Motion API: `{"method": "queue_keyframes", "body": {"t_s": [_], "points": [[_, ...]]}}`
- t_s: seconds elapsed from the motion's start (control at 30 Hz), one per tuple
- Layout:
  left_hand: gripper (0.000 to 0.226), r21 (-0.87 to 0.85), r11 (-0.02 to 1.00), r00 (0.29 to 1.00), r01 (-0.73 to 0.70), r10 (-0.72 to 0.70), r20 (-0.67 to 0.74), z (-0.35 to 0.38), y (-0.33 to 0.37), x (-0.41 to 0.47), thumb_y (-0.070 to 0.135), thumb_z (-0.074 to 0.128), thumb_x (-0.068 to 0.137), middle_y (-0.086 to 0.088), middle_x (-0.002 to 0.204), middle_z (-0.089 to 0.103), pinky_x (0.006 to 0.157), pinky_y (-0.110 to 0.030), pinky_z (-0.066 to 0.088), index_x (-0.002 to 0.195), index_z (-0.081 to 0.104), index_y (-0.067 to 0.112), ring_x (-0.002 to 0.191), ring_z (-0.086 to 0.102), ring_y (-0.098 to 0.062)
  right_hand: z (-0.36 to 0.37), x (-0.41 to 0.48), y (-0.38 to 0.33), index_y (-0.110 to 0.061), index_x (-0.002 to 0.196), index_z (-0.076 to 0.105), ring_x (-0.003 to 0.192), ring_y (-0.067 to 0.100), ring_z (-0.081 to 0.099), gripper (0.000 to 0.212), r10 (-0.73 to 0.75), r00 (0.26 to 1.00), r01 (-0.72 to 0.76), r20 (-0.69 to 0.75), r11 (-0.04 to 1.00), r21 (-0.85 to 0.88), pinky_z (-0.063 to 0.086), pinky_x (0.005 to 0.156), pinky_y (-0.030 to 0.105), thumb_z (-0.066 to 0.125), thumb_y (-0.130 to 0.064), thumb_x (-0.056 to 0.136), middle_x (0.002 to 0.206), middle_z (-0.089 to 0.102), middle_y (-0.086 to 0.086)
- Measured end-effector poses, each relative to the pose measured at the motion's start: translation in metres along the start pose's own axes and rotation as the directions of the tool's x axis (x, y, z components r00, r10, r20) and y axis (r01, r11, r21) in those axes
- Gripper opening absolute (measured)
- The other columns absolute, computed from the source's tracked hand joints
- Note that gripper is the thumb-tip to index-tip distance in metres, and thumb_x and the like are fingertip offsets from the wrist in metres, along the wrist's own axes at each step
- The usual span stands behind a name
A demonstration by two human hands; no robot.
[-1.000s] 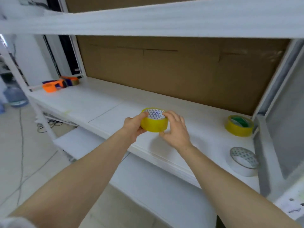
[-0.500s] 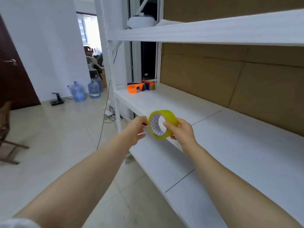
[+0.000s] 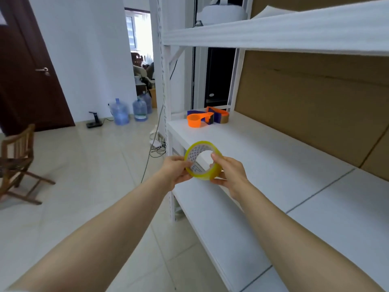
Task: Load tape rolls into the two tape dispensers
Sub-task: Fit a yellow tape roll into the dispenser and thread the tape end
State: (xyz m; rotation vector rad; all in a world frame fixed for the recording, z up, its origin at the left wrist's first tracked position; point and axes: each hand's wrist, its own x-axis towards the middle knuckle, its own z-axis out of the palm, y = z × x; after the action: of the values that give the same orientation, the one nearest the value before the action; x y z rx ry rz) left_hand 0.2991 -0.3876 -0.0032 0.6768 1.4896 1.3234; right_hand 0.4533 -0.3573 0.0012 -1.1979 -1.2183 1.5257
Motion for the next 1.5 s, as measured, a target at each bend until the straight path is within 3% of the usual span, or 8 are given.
{"method": "queue_keyframes", "body": {"t_s": [0.47,0.63,0.9,1.03,1.13,1.23,1.33,1.5], "points": [[0.023,0.139,0.99,0.996,-0.008,0.02,-0.09,-0.002,0.08,0.192,0.004,0.063,0.086,-0.019,0.098,0.067,0.069,-0.034,0.059,0.109,0.06,0.001,0.084,0.067,-0.028,0.049,0.204,-0.03,-0.01,0.101,0.065,0.102,0.031,0.064,0.026,0.071,0.997,-0.074,0.027,0.986,0.15,0.057,0.066,0.035,0.069,-0.021,0.079,0.106,0.066,0.014],[0.015,0.13,0.991,1.0,0.003,0.0,-0.016,0.003,0.104,0.245,0.015,0.064,0.086,-0.014,0.08,0.062,0.051,-0.025,0.057,0.097,0.063,0.005,0.065,0.059,-0.022,0.051,0.254,-0.039,-0.01,0.105,0.062,0.099,0.031,0.064,0.033,0.097,0.987,-0.066,-0.126,0.97,0.232,0.057,0.06,0.034,0.07,-0.026,0.078,0.111,0.063,0.013],[0.006,0.344,0.933,0.985,-0.106,0.051,0.163,-0.008,0.137,0.355,0.01,0.064,0.084,-0.011,0.083,0.057,0.085,-0.038,0.053,0.083,0.06,0.005,0.079,0.056,-0.023,0.06,0.322,-0.051,-0.006,0.111,0.057,0.087,0.028,0.065,0.044,0.131,0.872,0.093,-0.471,0.901,0.424,0.054,0.055,0.032,0.071,-0.028,0.076,0.117,0.063,0.018],[0.025,0.5,0.818,0.945,-0.283,0.148,0.293,-0.016,0.144,0.401,0.005,0.066,0.079,-0.004,0.074,0.049,0.076,-0.033,0.042,0.064,0.05,0.017,0.082,0.047,-0.022,0.088,0.343,-0.053,-0.008,0.113,0.052,0.08,0.024,0.065,0.045,0.177,0.805,0.138,-0.566,0.872,0.469,0.053,0.051,0.03,0.069,-0.028,0.077,0.117,0.062,0.018],[0.031,0.557,0.695,0.873,-0.454,0.225,0.432,-0.013,0.145,0.423,0.018,0.073,0.071,0.0,0.094,0.055,0.086,-0.031,0.043,0.096,0.054,0.014,0.099,0.052,-0.02,0.098,0.35,-0.054,-0.006,0.117,0.052,0.079,0.024,0.065,0.05,0.173,0.746,0.167,-0.643,0.886,0.432,0.051,0.04,0.024,0.071,-0.029,0.077,0.118,0.06,0.018],[0.103,0.658,0.443,0.785,-0.609,0.218,0.58,-0.006,0.134,0.436,0.032,0.075,0.066,-0.014,0.143,0.032,0.106,-0.04,0.034,0.15,0.017,0.019,0.136,0.029,-0.031,0.098,0.353,-0.052,-0.005,0.115,0.054,0.087,0.03,0.066,0.05,0.186,0.692,0.169,-0.698,0.897,0.408,0.05,0.038,0.023,0.072,-0.029,0.075,0.12,0.06,0.02],[0.117,0.717,0.271,0.766,-0.642,0.198,0.611,0.003,0.127,0.441,0.042,0.077,0.067,-0.016,0.155,0.011,0.117,-0.041,0.018,0.151,0.0,0.017,0.145,0.009,-0.032,0.094,0.353,-0.053,-0.007,0.093,0.058,0.088,0.031,0.067,0.031,0.174,0.68,0.18,-0.712,0.902,0.392,0.053,0.042,0.027,0.072,-0.028,0.076,0.115,0.062,0.021],[0.105,0.734,0.275,0.784,-0.621,0.236,0.575,0.017,0.127,0.454,0.044,0.072,0.07,-0.014,0.145,0.033,0.106,-0.042,0.034,0.15,0.01,0.013,0.137,0.027,-0.032,0.085,0.36,-0.054,-0.007,0.091,0.058,0.089,0.032,0.066,0.029,0.177,0.684,0.163,-0.708,0.908,0.386,0.053,0.041,0.026,0.071,-0.028,0.077,0.11,0.063,0.019]]}}
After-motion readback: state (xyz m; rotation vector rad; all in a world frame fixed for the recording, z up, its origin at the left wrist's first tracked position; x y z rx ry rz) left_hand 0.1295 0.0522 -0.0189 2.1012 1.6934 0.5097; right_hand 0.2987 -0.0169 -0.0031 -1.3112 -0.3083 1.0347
